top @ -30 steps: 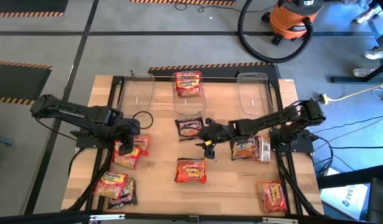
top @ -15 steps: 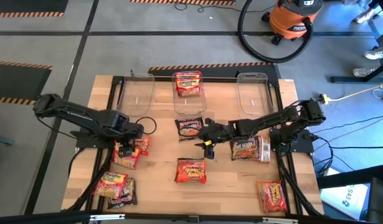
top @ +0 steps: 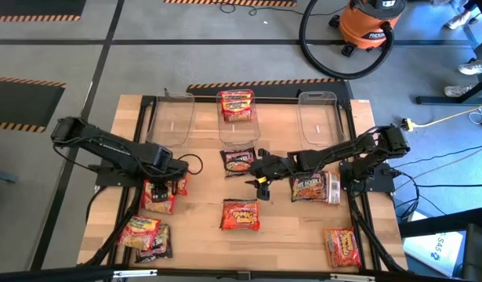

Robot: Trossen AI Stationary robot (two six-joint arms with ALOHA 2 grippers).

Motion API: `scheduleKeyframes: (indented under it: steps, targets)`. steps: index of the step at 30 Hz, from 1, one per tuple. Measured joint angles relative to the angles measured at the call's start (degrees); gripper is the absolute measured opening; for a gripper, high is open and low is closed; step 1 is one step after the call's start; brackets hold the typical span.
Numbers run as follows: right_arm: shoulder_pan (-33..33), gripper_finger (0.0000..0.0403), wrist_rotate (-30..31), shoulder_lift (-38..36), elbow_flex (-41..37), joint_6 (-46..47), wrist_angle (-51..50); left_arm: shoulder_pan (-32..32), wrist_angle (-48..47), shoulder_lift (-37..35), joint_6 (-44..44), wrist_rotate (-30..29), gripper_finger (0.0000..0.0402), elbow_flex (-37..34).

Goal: Sort Maruchan noodles
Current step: Put the top red noodle pack into the middle transparent bin

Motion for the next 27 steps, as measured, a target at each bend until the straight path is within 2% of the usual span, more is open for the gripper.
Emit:
scheduleKeyframes:
  steps: [17,27]
  targets:
    - [-0.1,0.0182,0.0,0.0,0.0,0.1,0.0,0.0,1.1,0.0,1.1,1.0,0.0011,0.2]
    - [-0.1,0.0182,0.0,0.0,0.0,3.4,0.0,-0.7,1.4,0.0,1.1,-4.8,0.0000,7.7]
